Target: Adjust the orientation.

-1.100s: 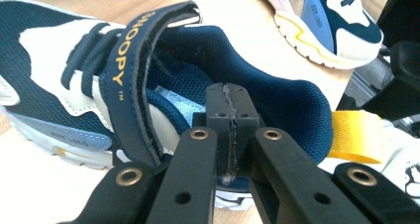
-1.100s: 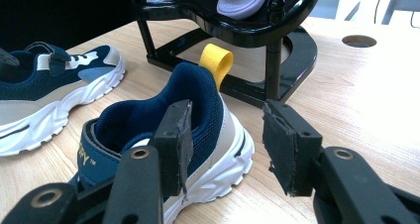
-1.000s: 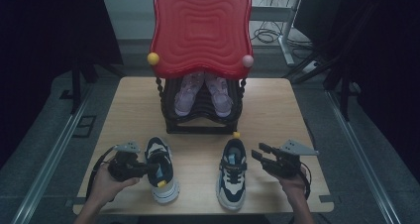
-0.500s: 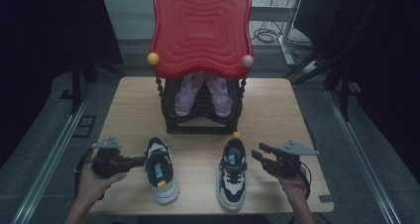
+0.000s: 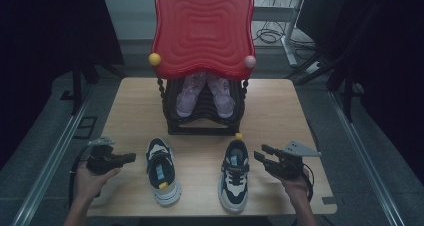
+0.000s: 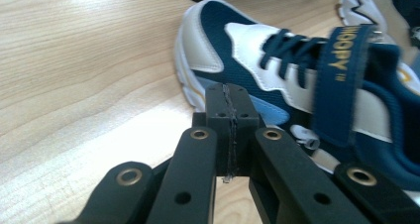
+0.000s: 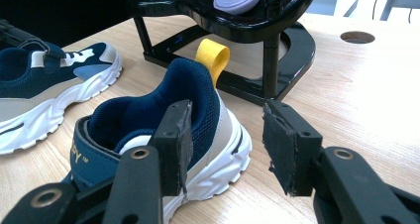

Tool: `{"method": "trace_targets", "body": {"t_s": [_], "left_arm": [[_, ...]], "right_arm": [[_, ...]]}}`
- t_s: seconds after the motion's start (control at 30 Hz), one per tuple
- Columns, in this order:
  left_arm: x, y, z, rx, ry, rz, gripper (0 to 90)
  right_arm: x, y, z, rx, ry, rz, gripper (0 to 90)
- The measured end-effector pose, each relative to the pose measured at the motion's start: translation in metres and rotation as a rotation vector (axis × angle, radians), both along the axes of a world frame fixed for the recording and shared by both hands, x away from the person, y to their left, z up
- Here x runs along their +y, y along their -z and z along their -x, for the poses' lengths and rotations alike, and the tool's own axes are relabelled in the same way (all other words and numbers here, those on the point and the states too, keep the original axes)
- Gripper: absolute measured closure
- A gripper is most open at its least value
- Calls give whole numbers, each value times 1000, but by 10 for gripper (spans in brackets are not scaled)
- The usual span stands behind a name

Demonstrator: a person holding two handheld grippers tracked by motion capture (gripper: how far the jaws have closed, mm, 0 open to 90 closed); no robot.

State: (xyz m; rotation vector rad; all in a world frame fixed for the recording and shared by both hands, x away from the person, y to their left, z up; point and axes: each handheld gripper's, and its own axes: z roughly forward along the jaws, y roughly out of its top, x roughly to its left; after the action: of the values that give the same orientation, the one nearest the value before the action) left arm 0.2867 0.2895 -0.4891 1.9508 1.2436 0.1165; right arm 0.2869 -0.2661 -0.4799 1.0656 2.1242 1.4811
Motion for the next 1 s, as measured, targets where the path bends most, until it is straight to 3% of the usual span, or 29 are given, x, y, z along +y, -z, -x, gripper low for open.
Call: {"method": "trace_targets", "body": {"t_s": [0.43, 0.7, 1.0], "left_arm": [[-5, 23, -35, 54, -17, 27, 897], [-11, 31, -42, 65, 2, 54, 897], [-26, 33, -50, 59, -1, 33, 898]], "right_arm": [[0, 1, 0, -1, 0, 5, 540], [0, 2, -1, 1, 3, 4, 540], [1, 2, -1, 5, 2, 4, 540]]}}
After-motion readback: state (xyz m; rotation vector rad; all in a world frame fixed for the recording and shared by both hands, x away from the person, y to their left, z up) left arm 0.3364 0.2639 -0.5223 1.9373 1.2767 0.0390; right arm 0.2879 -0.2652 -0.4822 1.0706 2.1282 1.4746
